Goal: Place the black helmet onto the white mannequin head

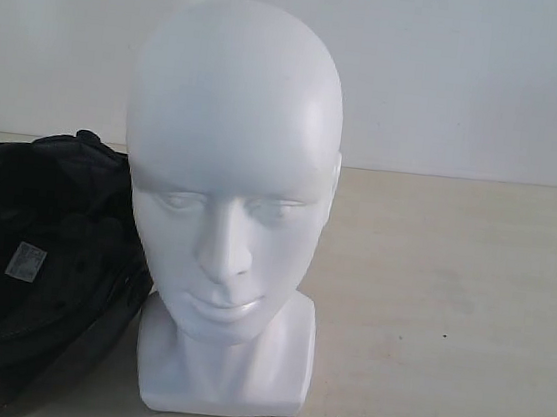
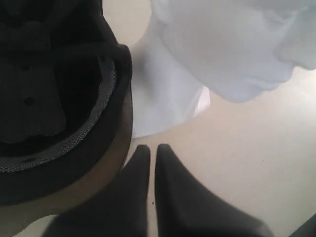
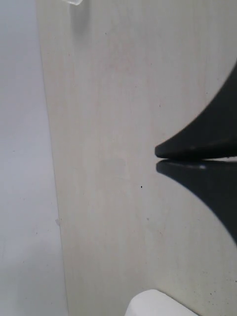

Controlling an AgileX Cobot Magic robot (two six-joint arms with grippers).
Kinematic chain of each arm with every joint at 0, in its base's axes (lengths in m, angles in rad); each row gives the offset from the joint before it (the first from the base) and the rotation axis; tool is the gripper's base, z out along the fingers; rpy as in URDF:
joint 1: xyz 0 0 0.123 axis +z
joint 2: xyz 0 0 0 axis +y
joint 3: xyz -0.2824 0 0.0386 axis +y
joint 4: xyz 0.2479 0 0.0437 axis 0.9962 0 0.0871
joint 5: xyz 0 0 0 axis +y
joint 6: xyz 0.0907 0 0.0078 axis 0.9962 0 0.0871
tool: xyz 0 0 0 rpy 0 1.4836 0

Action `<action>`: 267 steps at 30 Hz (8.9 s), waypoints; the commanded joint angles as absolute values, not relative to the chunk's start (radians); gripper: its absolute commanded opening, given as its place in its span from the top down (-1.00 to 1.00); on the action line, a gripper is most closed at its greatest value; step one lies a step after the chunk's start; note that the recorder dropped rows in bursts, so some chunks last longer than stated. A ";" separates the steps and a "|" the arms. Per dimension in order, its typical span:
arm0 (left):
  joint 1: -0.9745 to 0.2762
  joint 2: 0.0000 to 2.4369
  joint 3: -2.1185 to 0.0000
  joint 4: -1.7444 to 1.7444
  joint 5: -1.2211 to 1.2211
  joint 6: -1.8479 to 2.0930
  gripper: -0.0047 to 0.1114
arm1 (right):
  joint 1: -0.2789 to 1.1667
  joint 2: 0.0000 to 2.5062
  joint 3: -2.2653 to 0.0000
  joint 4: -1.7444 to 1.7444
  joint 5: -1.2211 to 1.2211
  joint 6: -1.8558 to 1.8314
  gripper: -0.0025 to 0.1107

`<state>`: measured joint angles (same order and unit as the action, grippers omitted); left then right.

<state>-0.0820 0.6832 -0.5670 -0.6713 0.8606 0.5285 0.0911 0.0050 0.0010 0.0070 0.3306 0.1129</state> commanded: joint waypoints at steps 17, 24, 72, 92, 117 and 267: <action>-0.083 1.110 -0.653 -0.883 0.841 0.873 0.15 | 0.090 0.000 0.000 0.005 0.327 0.111 0.96; -0.083 1.148 -0.714 -0.864 0.936 0.891 0.15 | 0.090 0.000 0.000 0.005 0.327 0.111 0.96; -0.545 1.050 -0.755 0.050 0.792 -0.188 0.23 | 0.090 0.000 0.000 0.005 0.326 0.112 0.96; -0.545 1.314 -0.812 -0.116 0.613 0.009 -0.13 | 0.090 0.000 0.000 0.005 0.321 0.112 0.96; -0.545 1.459 -0.841 -0.018 0.542 -0.006 -0.13 | 0.090 0.000 0.000 0.005 0.321 0.112 0.96; -0.545 0.662 -1.057 0.789 0.105 -1.250 0.84 | 0.090 0.000 0.000 0.005 0.322 0.113 0.96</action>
<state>-0.5408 0.6690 -1.0384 0.4790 0.3291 -0.9533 0.0911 0.0050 0.0010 0.0070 0.3306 0.1149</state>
